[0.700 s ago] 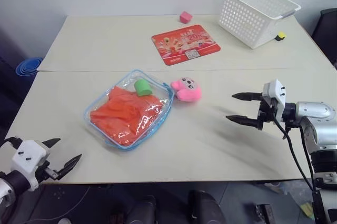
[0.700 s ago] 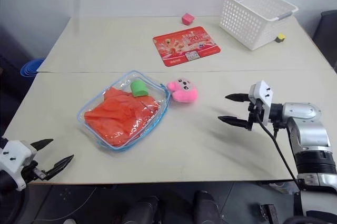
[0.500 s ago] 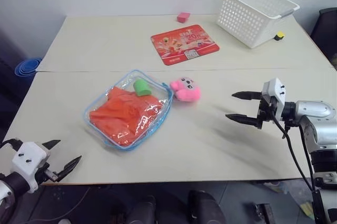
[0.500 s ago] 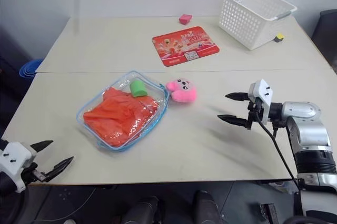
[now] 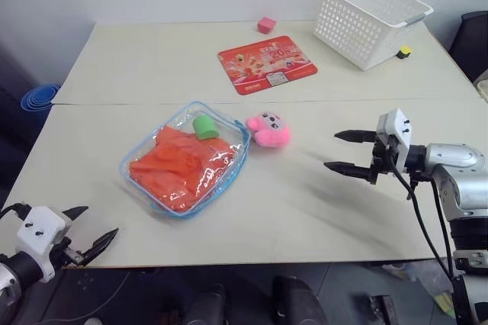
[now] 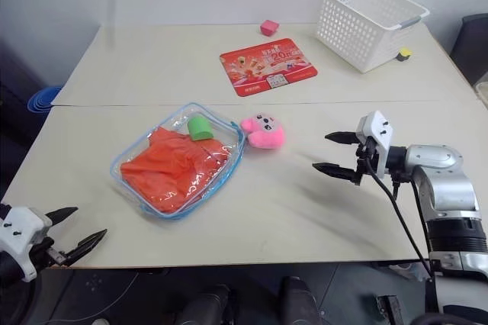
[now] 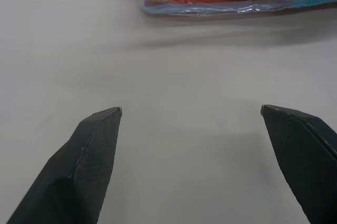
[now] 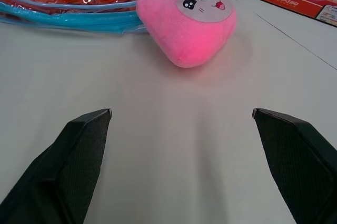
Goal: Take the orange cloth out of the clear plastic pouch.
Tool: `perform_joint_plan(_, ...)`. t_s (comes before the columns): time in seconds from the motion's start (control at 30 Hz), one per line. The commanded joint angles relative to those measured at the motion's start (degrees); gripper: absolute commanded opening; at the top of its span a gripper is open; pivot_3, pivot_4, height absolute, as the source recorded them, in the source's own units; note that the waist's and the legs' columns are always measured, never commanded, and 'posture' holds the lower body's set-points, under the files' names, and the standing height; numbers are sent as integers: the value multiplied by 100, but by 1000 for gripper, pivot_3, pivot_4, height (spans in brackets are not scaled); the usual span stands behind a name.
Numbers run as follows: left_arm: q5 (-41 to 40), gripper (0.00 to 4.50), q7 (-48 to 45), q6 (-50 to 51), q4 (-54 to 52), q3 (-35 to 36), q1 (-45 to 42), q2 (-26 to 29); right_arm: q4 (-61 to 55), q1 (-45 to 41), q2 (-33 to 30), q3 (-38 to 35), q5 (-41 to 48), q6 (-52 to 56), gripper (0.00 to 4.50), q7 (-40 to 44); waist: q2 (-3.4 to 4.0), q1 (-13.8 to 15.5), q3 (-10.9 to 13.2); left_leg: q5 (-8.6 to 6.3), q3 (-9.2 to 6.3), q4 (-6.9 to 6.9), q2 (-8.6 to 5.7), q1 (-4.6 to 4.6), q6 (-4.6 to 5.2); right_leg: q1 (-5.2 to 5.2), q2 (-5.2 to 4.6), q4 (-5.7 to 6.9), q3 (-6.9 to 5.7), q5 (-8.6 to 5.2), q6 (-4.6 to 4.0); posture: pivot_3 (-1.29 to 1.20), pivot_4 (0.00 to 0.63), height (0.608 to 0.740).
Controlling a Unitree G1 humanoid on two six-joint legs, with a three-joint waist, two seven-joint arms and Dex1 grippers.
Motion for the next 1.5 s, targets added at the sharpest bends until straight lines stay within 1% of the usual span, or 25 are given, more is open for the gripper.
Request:
perform_joint_plan(0.03,-106,4473,-23,26,-195,247,114,29,-253,-40,-2,-74,151,86,4500,-22,0,0,0,0,0,0,0,0,0,0,0,0,0,0,0,0,150,740)
perform_joint_plan(0.33,-365,4473,-146,204,-340,334,-2,121,-376,-128,74,-122,343,310,4500,-111,0,0,0,0,0,0,0,0,0,0,0,-1,0,0,0,0,150,740)
perform_joint_plan(0.43,-710,4473,-209,488,-648,416,23,106,-606,-54,116,-134,460,463,4500,-152,0,0,0,0,0,0,0,0,0,0,0,-1,1,0,0,0,150,740)
perform_joint_plan(0.5,-1124,4473,-139,858,-899,518,-129,147,-825,-40,171,-180,625,707,4500,-252,0,0,0,0,-2,0,1,-2,0,0,0,-1,1,0,0,0,150,740)
perform_joint_plan(0.57,-1568,4473,31,1275,-1193,566,-475,293,-1192,-12,242,-237,894,1090,4500,-402,-1,13,1,0,-3,0,1,-2,0,0,0,0,1,0,0,0,150,740)
perform_joint_plan(0.63,-1853,4473,163,1611,-1353,451,-934,501,-1603,64,292,-269,1213,1463,4500,-472,-3,51,2,1,-8,2,1,-3,-2,0,0,3,-1,0,0,0,150,740)
perform_joint_plan(0.67,-1934,4473,172,1726,-1370,333,-1168,617,-1787,107,305,-273,1359,1626,4500,-503,-3,49,2,2,-13,3,0,-4,-4,0,0,7,-3,0,0,0,150,740)
perform_joint_plan(0.73,-1831,4473,201,1879,-1239,-246,-1931,965,-2123,182,373,-243,1563,1878,4500,-643,-2,57,2,2,-13,4,-2,-3,-4,1,0,8,-2,0,0,0,150,740)
perform_joint_plan(0.8,-1411,4473,171,1778,-598,-1161,-3115,1157,-2434,234,509,-178,1700,2042,4500,-859,-3,72,1,2,-14,4,-6,-3,-4,0,0,14,-3,0,0,0,150,740)
perform_joint_plan(0.87,-851,4473,162,1548,212,-2018,-4264,1120,-2687,271,664,-128,1759,2129,4500,-1108,-3,83,1,2,-13,4,-12,-3,-4,-5,0,22,-4,0,0,0,150,740)
perform_joint_plan(0.93,-284,4473,242,1262,1027,-2670,-5213,936,-2875,313,818,-110,1764,2178,4500,-1383,-5,86,2,4,-10,7,-15,-6,-6,-11,10,41,-6,1,3,0,150,740)
perform_joint_plan(0.97,-67,4473,270,1114,1422,-2907,-5592,814,-2960,347,889,-114,1772,2188,4500,-1506,-6,78,1,5,-10,7,-14,-11,-6,-17,15,48,-6,3,5,0,150,740)
perform_joint_plan(1.03,270,4473,242,808,2117,-3265,-6174,568,-3125,426,1007,-132,1805,2207,4500,-1710,-18,52,2,4,1,8,-28,-18,-5,-60,19,90,-17,3,5,0,150,740)
perform_joint_plan(1.13,594,4473,-52,313,3131,-3710,-6884,139,-3368,584,1143,-170,1875,2233,4500,-1991,-26,11,6,6,0,11,-41,-34,-1,-93,33,106,-41,4,8,0,150,740)
perform_joint_plan(1.23,776,4473,-328,-49,3943,-3920,-7407,-183,-3542,749,1160,-192,1910,2230,4500,-2137,-33,5,10,7,4,19,-43,-49,1,-102,28,105,-61,4,9,0,150,740)
perform_joint_plan(1.37,973,4473,-658,-481,4971,-4050,-7920,-422,-3651,882,1106,-255,1965,2207,4500,-2231,-35,14,11,8,-6,56,-37,-87,2,-115,30,109,-75,6,12,0,150,740)
perform_joint_plan(1.5,1257,4473,-918,-845,5791,-4186,-8249,-497,-3649,903,1049,-328,1972,2156,4500,-2284,-36,16,12,8,-6,79,-39,-93,3,-113,29,118,-77,9,17,0,150,740)
